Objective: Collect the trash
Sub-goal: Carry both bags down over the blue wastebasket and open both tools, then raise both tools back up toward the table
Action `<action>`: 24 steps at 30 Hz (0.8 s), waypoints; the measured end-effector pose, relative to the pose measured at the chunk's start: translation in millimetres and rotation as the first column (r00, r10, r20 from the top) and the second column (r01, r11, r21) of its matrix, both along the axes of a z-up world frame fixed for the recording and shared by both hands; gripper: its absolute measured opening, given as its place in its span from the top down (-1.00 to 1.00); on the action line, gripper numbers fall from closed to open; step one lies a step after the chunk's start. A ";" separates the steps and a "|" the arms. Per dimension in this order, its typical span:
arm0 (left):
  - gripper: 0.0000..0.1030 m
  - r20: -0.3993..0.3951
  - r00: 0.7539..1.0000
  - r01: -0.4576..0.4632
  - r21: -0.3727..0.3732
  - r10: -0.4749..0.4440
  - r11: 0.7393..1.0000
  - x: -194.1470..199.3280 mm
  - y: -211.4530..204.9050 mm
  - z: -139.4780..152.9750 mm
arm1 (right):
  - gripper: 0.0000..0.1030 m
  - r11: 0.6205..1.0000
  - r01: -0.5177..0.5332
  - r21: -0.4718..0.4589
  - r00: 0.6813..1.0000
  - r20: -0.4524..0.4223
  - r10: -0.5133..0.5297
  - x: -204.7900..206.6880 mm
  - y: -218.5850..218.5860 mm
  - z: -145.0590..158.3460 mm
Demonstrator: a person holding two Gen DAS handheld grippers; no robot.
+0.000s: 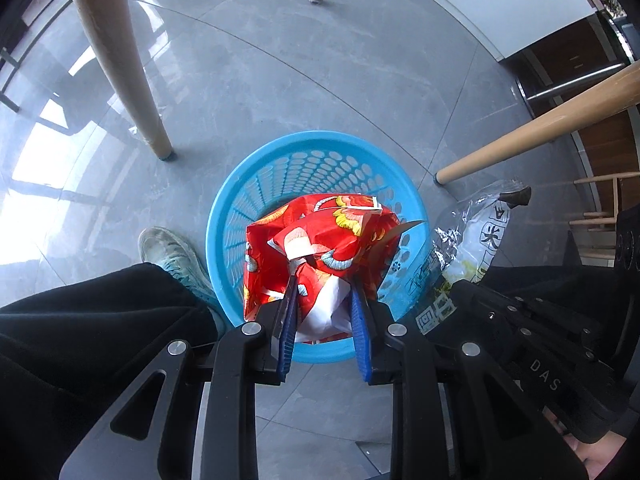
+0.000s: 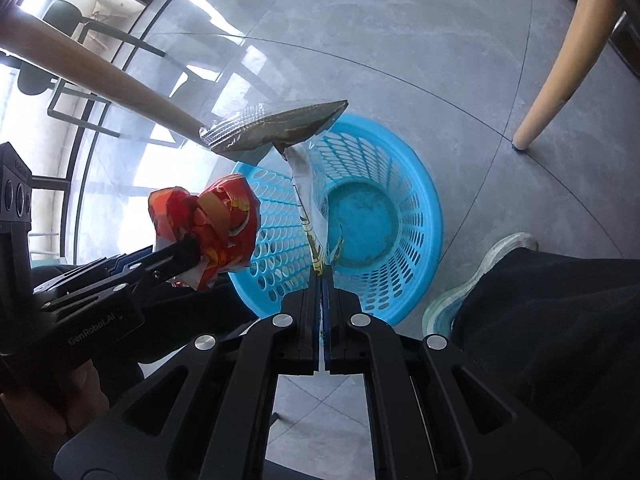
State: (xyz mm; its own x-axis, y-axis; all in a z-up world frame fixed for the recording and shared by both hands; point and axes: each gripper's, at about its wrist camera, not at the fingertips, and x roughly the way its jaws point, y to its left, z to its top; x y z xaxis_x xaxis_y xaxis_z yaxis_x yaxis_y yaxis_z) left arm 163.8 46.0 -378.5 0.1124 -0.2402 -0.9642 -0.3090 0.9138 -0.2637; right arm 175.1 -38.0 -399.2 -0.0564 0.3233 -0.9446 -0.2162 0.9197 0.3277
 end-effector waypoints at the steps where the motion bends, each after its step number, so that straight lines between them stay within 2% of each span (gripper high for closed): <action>1: 0.54 -0.001 1.000 0.001 -0.003 -0.001 1.000 0.2 0.2 0.4 | 0.98 1.000 -0.002 -0.002 1.000 -0.002 0.002 0.4 0.3 -0.6; 3: 0.50 0.001 1.000 -0.005 -0.012 0.005 1.000 1.6 0.6 -1.0 | 0.94 1.000 0.000 -0.003 1.000 -0.013 0.000 1.4 0.1 -4.2; 5: 0.26 0.001 1.000 -0.022 -0.019 0.022 1.000 2.1 2.8 -1.8 | 0.80 1.000 0.011 -0.006 0.999 -0.032 -0.011 1.4 -1.7 -3.8; 6: 0.24 0.005 1.000 -0.030 -0.022 0.030 0.999 1.8 4.1 -2.1 | 0.78 1.000 0.018 -0.005 0.999 -0.036 -0.018 1.5 -3.3 -3.5; 10: 0.18 0.030 0.998 -0.045 -0.021 0.046 0.999 2.0 5.1 -0.6 | 0.66 1.000 0.023 -0.002 0.999 -0.034 -0.023 1.4 -5.9 -0.2; 14: 0.18 0.052 0.997 -0.047 -0.011 0.048 0.999 -1.0 4.6 7.3 | 0.63 1.000 0.011 0.000 1.000 -0.012 -0.011 -2.3 -7.4 8.4; 24: 0.14 0.078 0.994 -0.080 -0.012 0.081 0.997 -21.8 9.3 37.7 | 0.44 1.000 0.009 0.020 0.998 0.054 -0.010 -20.8 -20.6 54.6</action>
State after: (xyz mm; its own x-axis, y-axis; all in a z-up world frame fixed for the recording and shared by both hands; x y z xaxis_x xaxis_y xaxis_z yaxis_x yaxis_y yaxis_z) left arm 142.0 55.3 -340.7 0.2065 -0.2363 -0.9495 -0.3593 0.8843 -0.2982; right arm 154.3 -58.6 -344.6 -0.0022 0.3418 -0.9398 -0.2253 0.9155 0.3334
